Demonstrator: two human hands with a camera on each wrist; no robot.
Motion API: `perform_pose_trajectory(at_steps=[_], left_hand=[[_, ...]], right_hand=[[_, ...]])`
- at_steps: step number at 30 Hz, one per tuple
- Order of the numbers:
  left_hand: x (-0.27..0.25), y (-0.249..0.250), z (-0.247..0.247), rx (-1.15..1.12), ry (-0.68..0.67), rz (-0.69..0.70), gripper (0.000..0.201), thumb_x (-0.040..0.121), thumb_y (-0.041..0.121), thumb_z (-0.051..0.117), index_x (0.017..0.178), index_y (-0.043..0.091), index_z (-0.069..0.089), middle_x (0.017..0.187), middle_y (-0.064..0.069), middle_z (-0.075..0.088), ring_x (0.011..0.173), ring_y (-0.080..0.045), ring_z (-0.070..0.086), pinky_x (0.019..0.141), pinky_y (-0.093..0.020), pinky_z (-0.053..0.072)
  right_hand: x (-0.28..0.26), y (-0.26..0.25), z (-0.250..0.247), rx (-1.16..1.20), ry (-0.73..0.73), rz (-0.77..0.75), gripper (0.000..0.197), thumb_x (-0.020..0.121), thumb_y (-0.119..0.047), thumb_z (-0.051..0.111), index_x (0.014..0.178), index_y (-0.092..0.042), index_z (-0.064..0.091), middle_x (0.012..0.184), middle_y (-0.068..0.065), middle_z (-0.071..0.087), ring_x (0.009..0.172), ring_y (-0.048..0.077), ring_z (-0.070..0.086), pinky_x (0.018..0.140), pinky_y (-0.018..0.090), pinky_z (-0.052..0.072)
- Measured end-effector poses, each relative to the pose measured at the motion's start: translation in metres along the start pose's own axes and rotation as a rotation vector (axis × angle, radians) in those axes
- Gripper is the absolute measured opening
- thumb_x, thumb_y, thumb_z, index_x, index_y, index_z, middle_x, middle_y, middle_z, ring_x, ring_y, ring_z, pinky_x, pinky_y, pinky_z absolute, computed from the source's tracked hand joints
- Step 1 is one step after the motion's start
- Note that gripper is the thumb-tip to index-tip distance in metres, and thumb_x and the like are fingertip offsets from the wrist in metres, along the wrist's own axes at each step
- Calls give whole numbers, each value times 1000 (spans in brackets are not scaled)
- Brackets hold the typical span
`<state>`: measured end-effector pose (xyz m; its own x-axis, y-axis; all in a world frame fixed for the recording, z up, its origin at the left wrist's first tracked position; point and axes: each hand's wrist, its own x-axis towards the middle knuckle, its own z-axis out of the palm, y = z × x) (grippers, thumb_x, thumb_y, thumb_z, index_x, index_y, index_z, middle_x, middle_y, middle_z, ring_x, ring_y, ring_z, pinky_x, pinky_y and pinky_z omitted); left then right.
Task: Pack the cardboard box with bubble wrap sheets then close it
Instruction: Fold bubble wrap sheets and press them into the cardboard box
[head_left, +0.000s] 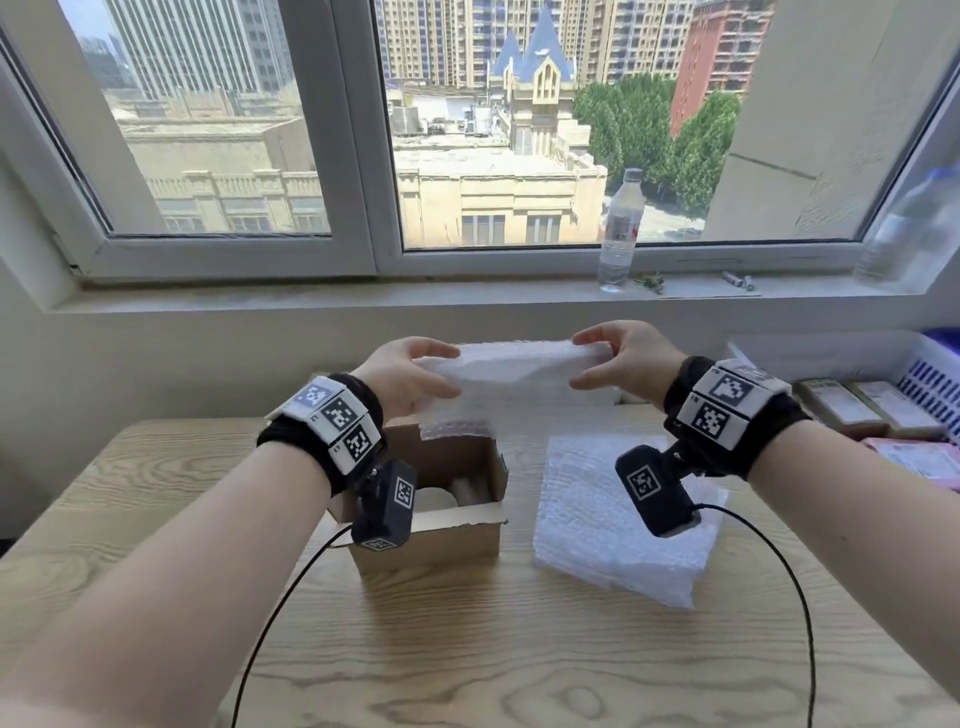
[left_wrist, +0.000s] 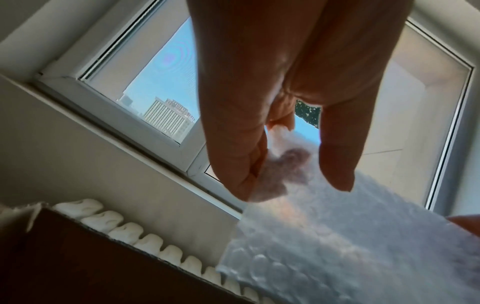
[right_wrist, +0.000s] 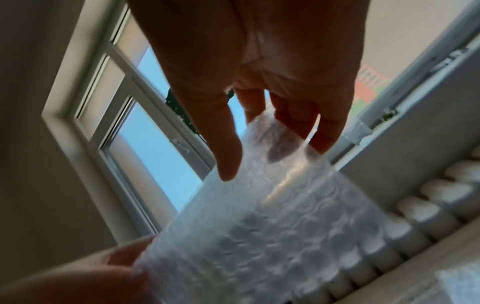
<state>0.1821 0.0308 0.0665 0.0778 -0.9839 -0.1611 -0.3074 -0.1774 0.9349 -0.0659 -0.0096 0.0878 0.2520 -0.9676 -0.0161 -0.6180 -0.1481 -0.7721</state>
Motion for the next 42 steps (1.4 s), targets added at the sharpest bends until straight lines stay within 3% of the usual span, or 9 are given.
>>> perform_pose_trajectory(at_steps=[4, 8, 10, 15, 18, 22, 27, 33, 42], left_hand=[[5, -10, -10, 154, 63, 16, 35, 77, 4, 71, 108, 20, 65, 75, 1, 53, 55, -13, 45, 52, -19, 43], [6, -18, -27, 290, 143, 2, 32, 82, 16, 69, 113, 20, 63, 88, 2, 58, 69, -15, 56, 67, -21, 53], [7, -24, -37, 319, 192, -20, 30, 85, 27, 66, 113, 17, 61, 99, -1, 58, 86, -20, 61, 87, -32, 54], [5, -41, -52, 433, 255, -94, 31, 85, 40, 58, 81, 9, 57, 77, -3, 54, 81, -26, 55, 80, -38, 48], [2, -55, -54, 543, 358, -124, 34, 88, 31, 58, 111, 5, 60, 109, -11, 63, 103, -30, 59, 86, -34, 45], [-8, -68, -43, 736, 421, -152, 43, 89, 25, 58, 128, 11, 47, 135, -16, 42, 122, -32, 46, 102, -38, 38], [-17, -99, -11, 970, 156, 57, 26, 94, 29, 46, 114, 21, 62, 123, -3, 53, 119, -25, 48, 98, -41, 43], [-19, -140, 22, 1021, -196, -147, 57, 93, 55, 34, 139, 22, 41, 144, -9, 39, 134, -29, 35, 108, -44, 34], [-21, -150, 35, 1156, -273, -234, 78, 79, 79, 24, 130, 25, 45, 129, -7, 54, 113, -28, 56, 88, -39, 48]], right_hand=[[8, -1, 14, -121, 0, -23, 46, 75, -12, 77, 118, -8, 61, 108, 10, 62, 77, 11, 55, 65, 19, 48], [15, -7, 31, -248, 86, -80, 48, 82, -32, 69, 122, -6, 60, 121, 10, 56, 104, 19, 55, 92, 30, 48], [20, -12, 41, -160, 81, -73, 55, 85, -35, 64, 129, -4, 53, 125, 9, 52, 111, 21, 52, 90, 28, 45], [23, -20, 75, 124, 5, -17, 51, 83, -30, 67, 124, -12, 43, 92, -7, 48, 79, 8, 49, 71, 25, 47], [18, -25, 97, 10, 66, -57, 54, 85, -16, 66, 132, -10, 39, 103, -1, 46, 93, 15, 49, 84, 26, 43], [13, -21, 128, -139, -1, -51, 40, 90, -8, 54, 125, -22, 42, 107, 8, 55, 78, 19, 52, 69, 28, 43], [16, -10, 163, -370, -148, 0, 27, 93, -2, 46, 113, -11, 62, 126, 10, 55, 110, 25, 56, 87, 28, 44], [15, 4, 190, -559, -349, 101, 49, 90, -3, 48, 138, -3, 41, 140, 14, 39, 127, 29, 46, 103, 34, 38], [-6, 7, 205, -879, -325, -128, 28, 82, -16, 54, 108, -11, 65, 141, 11, 24, 128, 30, 25, 107, 39, 27]])
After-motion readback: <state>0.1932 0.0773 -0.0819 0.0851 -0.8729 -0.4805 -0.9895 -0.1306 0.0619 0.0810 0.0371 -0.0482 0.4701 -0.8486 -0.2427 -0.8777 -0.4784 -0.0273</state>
